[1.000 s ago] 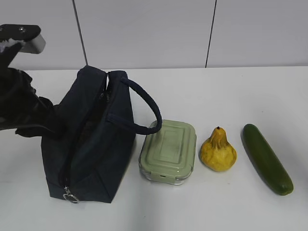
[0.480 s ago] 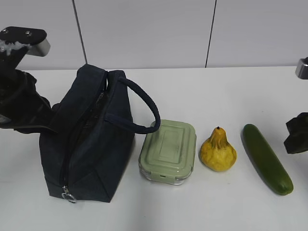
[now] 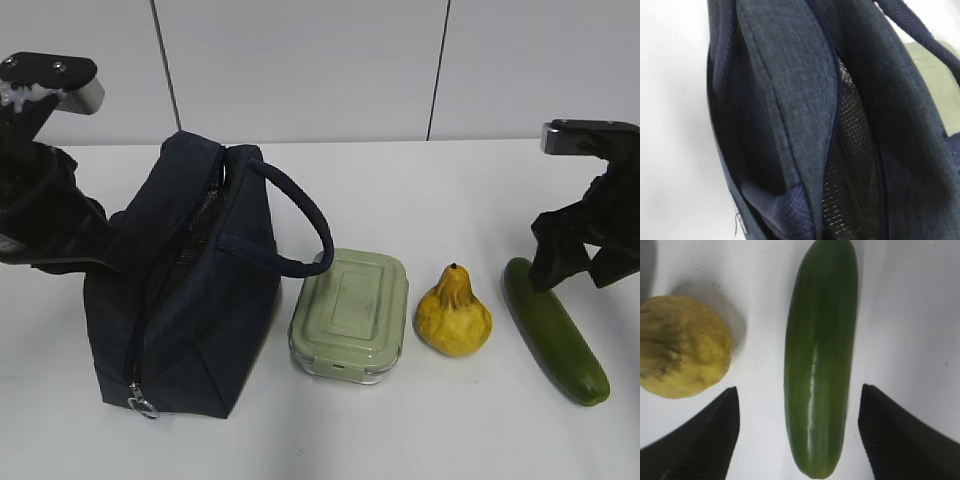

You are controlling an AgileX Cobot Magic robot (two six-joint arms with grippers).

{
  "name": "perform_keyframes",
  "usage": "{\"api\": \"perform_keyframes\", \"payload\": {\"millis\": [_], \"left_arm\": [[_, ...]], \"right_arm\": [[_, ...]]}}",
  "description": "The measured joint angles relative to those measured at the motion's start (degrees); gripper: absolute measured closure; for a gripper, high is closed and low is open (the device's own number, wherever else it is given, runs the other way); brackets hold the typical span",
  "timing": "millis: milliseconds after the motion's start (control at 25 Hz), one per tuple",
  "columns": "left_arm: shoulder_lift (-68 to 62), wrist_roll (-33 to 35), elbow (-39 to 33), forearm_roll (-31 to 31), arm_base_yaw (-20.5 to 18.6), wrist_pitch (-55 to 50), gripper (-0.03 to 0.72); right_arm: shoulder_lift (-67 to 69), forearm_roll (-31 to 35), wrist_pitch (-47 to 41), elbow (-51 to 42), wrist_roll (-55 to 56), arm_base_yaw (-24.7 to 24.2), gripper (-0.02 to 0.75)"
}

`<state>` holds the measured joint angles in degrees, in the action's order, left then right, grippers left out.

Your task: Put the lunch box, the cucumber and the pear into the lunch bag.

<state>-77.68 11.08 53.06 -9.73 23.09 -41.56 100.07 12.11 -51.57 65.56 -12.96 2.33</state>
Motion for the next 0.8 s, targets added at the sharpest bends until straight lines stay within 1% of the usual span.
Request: {"api": "perform_keyframes", "payload": {"millis": [200,560,600,640,720,760,800], "left_arm": [[0.0,0.0,0.0,0.1,0.0,0.2,0.704],[0.0,0.0,0.0,0.2,0.0,0.8,0.704],[0.0,0.0,0.0,0.2,0.0,0.8,0.704],[0.0,0.0,0.0,0.3,0.0,0.8,0.704],[0.0,0.0,0.0,0.3,0.0,0.8,0.704],[0.0,0.0,0.0,0.3,0.0,0.8,0.704],[0.0,0.0,0.0,0.3,0.0,0.8,0.704]], "right_arm": [[4.6,-4.8,0.1,1.3,3.8,2.2,0.163],[10.9,-5.4,2.7,1.7,4.7,2.7,0.163],[11.6,-5.4,2.7,1.7,4.7,2.7,0.173],[11.9,-5.4,2.7,1.7,4.7,2.7,0.200],[12.1,-5.7,2.7,1.7,4.7,2.7,0.280],[12.1,-5.8,2.6,1.8,4.7,2.7,0.307],[12.1,-5.8,2.1,2.0,4.7,2.7,0.316]]}}
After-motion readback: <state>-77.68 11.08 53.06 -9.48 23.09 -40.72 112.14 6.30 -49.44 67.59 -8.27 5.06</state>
